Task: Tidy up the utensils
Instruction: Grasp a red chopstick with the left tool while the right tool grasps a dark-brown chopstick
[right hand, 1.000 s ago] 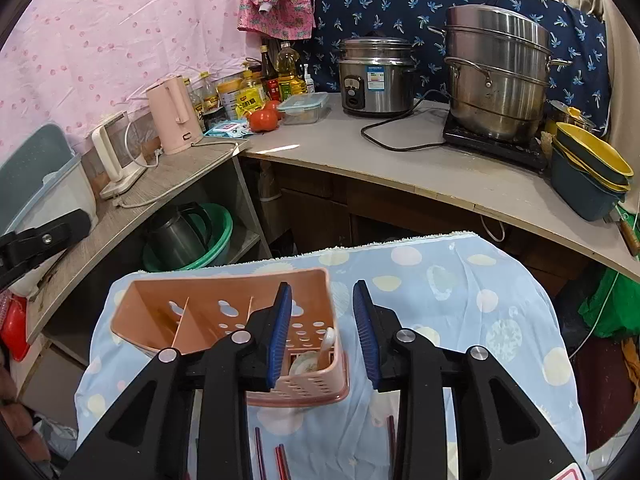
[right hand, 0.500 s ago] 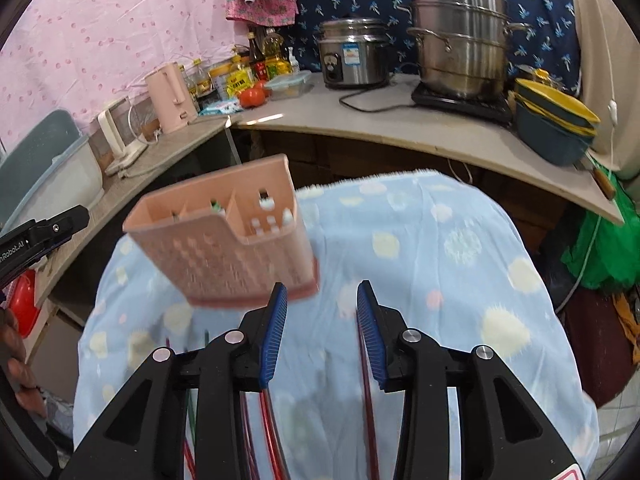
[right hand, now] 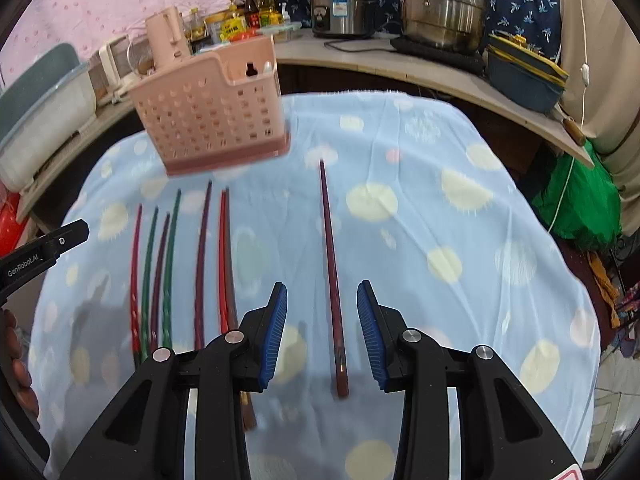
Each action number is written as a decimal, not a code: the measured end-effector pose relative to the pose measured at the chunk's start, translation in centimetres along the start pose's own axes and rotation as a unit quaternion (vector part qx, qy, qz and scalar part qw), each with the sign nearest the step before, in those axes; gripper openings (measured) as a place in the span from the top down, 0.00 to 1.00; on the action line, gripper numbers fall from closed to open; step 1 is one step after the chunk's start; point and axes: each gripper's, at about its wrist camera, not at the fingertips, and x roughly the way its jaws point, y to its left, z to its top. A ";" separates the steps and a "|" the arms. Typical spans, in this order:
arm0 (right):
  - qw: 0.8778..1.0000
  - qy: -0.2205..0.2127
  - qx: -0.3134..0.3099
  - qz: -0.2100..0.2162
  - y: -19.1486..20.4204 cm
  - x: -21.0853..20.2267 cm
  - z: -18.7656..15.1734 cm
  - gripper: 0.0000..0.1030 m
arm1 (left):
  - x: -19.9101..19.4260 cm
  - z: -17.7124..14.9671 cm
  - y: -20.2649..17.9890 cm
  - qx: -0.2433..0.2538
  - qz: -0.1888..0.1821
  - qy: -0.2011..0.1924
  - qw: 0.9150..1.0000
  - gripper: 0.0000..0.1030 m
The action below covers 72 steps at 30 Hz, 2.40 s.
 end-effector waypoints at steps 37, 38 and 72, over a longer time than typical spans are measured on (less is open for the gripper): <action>0.999 0.031 0.019 0.001 -0.8 2.3 -4.6 0.79 | 3.0 -6.7 -1.4 -0.010 -0.021 0.066 0.998 0.58; 0.999 0.032 0.019 0.000 -0.8 2.3 -4.6 0.79 | 3.1 -6.7 -1.5 -0.009 -0.019 0.066 0.998 0.58; 1.000 0.025 0.010 -0.002 -0.8 2.1 -5.7 0.93 | -0.3 -10.9 1.2 0.022 -0.015 0.065 0.998 0.72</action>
